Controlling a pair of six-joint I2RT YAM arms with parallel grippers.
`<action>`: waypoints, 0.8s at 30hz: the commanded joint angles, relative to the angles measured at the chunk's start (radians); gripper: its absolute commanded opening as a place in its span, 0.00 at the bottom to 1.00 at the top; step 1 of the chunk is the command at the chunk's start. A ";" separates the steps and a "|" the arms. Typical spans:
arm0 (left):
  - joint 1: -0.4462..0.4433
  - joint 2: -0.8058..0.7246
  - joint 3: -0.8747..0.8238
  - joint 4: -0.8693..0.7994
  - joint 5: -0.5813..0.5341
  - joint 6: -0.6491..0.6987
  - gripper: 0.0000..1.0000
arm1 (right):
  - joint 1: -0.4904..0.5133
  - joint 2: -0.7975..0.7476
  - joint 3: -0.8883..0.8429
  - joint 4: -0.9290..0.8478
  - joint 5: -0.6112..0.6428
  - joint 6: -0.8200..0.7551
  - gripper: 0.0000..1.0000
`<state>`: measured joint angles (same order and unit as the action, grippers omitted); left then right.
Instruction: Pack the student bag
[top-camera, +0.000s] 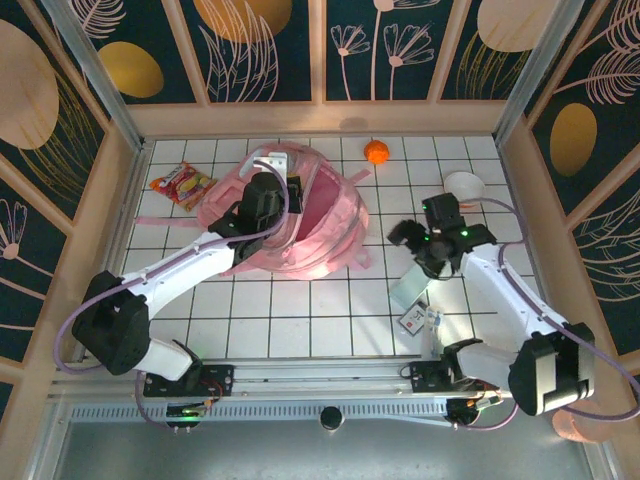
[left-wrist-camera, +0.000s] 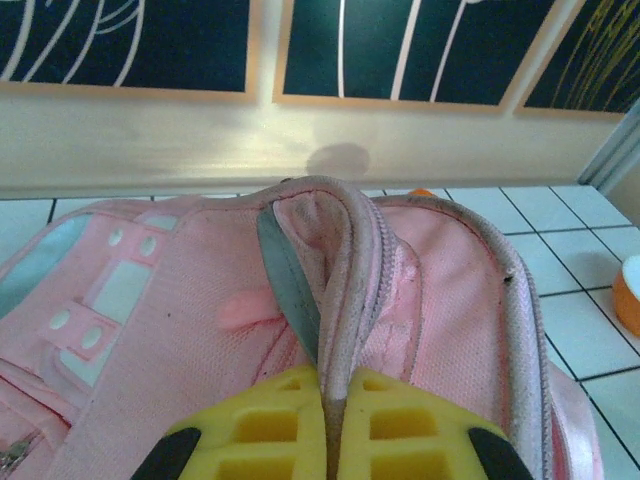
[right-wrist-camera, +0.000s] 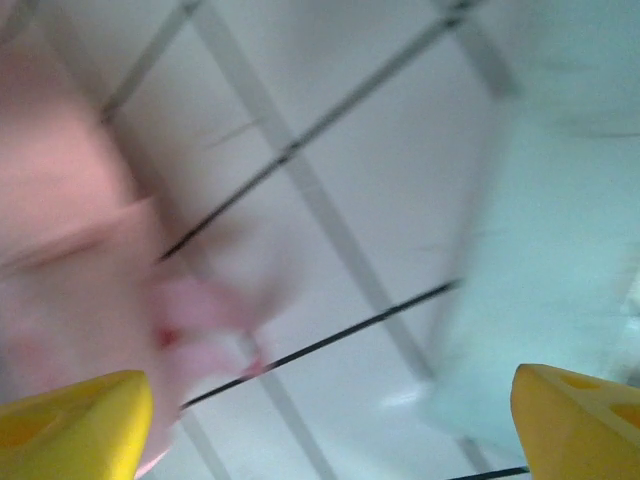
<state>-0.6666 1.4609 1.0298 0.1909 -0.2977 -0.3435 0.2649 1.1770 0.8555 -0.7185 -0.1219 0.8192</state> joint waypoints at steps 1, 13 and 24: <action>0.004 -0.069 0.021 0.199 0.031 -0.001 0.00 | -0.077 0.046 -0.056 -0.103 0.058 -0.066 0.93; 0.004 -0.060 0.012 0.219 0.072 -0.023 0.00 | -0.125 0.249 -0.083 0.119 -0.024 -0.149 0.93; 0.004 -0.072 0.013 0.213 0.078 -0.023 0.00 | -0.182 0.330 -0.088 0.168 -0.021 -0.231 0.55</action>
<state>-0.6636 1.4555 1.0191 0.2211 -0.2276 -0.3561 0.0902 1.4921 0.7780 -0.5941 -0.1516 0.6308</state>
